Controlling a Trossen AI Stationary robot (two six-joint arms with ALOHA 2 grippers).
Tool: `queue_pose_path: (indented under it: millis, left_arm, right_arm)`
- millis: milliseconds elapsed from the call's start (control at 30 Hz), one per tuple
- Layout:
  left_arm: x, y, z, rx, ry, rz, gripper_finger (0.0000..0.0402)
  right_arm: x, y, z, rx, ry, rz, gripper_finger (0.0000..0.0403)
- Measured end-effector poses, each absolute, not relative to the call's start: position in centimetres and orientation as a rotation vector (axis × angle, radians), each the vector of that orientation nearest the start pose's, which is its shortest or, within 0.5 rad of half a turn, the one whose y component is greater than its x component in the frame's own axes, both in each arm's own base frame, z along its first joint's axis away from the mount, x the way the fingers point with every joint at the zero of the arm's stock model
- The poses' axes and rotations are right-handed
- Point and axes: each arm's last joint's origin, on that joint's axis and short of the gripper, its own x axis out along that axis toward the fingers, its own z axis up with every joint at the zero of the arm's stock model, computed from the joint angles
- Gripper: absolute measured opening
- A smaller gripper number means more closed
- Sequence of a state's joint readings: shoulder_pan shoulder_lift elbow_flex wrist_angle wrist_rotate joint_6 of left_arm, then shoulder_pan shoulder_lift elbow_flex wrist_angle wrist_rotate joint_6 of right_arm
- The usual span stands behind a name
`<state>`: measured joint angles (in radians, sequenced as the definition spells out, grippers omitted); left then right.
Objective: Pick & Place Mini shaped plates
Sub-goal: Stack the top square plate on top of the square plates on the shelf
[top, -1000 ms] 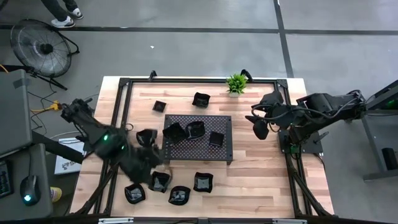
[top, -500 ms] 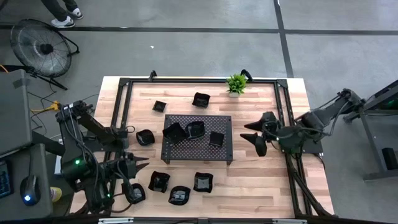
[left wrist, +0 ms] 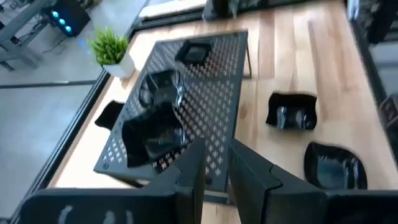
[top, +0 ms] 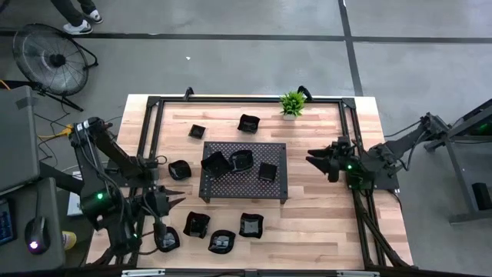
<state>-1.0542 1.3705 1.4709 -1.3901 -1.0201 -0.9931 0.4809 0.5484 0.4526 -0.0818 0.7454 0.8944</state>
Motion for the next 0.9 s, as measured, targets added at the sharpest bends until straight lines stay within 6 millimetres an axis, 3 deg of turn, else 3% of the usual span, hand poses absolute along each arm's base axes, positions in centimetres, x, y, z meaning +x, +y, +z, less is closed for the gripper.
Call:
queue_pose_path:
  millis: [300, 600, 733, 900]
  left_arm:
    - [13.8, -15.6, 37.8, 0.102, 0.522, 0.328, 0.0065]
    - [18.3, -13.3, 38.5, 0.099, 0.586, 0.304, 0.0065]
    - [20.0, -12.0, 38.8, 0.104, 0.601, 0.284, 0.0065]
    - [20.6, -10.8, 38.7, 0.098, 0.629, 0.309, 0.0065]
  right_arm:
    - [10.8, 1.3, 22.2, 0.835, 0.002, -0.263, 0.0246]
    - [11.0, -0.2, 18.2, 0.804, 0.133, -0.226, 0.0246]
    - [11.0, -0.8, 18.0, 0.714, 0.154, -0.209, 0.0246]
    - [10.9, -1.2, 18.0, 0.504, 0.173, -0.208, 0.0246]
